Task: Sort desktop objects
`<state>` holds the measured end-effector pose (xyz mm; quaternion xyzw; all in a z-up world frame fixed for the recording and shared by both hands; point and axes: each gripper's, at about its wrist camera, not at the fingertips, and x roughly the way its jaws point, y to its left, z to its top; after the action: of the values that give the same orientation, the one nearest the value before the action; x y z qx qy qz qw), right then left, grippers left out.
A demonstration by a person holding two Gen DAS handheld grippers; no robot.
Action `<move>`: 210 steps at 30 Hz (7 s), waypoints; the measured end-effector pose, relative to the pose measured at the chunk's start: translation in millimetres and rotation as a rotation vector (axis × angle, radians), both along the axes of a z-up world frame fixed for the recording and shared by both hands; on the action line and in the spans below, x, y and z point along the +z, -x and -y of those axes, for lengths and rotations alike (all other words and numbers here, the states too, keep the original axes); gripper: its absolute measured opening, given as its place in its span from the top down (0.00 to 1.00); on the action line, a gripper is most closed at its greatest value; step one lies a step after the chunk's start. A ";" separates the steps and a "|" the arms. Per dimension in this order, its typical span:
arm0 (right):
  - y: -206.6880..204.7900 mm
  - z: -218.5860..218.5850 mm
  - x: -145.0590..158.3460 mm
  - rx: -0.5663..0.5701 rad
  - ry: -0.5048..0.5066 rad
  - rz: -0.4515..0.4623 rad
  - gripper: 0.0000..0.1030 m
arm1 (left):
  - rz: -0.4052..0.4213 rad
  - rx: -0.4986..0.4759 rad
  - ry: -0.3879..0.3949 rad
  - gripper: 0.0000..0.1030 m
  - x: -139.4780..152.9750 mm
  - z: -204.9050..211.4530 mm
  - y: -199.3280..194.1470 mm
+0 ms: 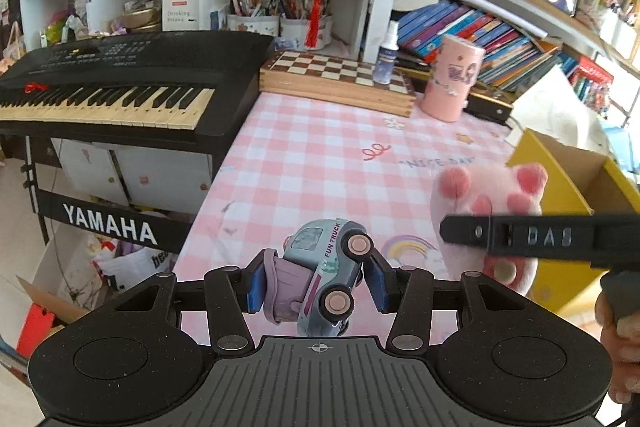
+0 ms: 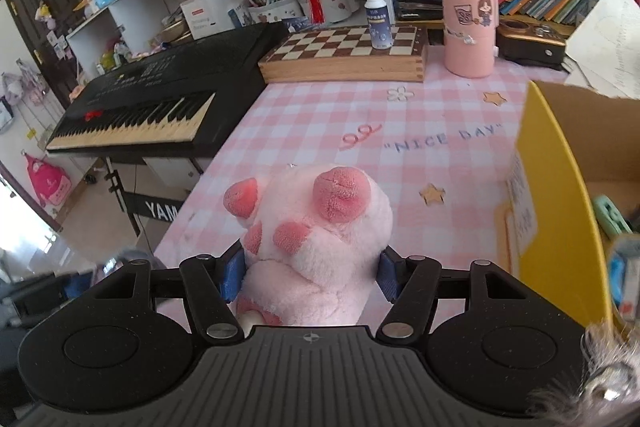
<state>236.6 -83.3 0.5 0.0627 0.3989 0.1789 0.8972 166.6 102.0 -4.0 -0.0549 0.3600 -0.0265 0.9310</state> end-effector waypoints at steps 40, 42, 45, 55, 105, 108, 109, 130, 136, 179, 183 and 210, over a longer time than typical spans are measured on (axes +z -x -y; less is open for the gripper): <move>236.0 115.6 -1.5 -0.415 -0.035 -0.001 0.41 | 0.036 -0.445 -0.011 0.54 14.4 108.0 136.1; 242.2 127.3 -2.7 -0.449 -0.035 -0.003 0.41 | 0.035 -0.476 -0.010 0.54 12.9 119.3 136.1; 246.8 141.8 -5.4 -0.490 -0.034 -0.012 0.41 | 0.028 -0.510 -0.009 0.54 10.4 134.5 135.9; 236.5 190.1 -7.3 -0.535 -0.028 -0.034 0.41 | 0.011 -0.566 -0.010 0.54 7.9 190.2 117.4; -31.5 298.2 46.0 -0.078 0.094 0.161 0.41 | -0.012 -0.306 -0.155 0.54 -1.4 333.1 -56.4; -53.1 288.4 36.5 -0.023 0.132 0.120 0.41 | -0.025 -0.300 -0.168 0.54 -5.1 336.3 -57.5; -60.4 285.4 32.9 -0.008 0.145 0.104 0.41 | -0.028 -0.296 -0.172 0.54 -5.3 337.1 -58.4; -113.1 253.8 3.2 0.121 0.233 -0.039 0.40 | -0.104 -0.268 -0.203 0.54 -20.8 347.8 -68.8; -118.2 246.5 -4.7 0.148 0.241 -0.064 0.40 | -0.111 -0.246 -0.202 0.54 -21.6 344.4 -69.6; 27.5 238.3 67.3 -0.151 0.114 0.280 0.21 | 0.149 -0.005 -0.135 0.25 45.8 225.8 16.8; 60.1 229.5 65.0 -0.191 0.115 0.295 0.21 | 0.164 0.011 -0.133 0.15 47.2 209.8 36.6; 237.5 166.4 16.9 -0.348 0.148 0.259 0.16 | 0.100 0.037 -0.153 0.05 29.4 141.7 155.9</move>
<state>-1.0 -249.7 17.4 0.0410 0.2755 -0.0016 0.9604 10.7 -39.7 25.4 0.0109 0.3132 0.0155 0.9495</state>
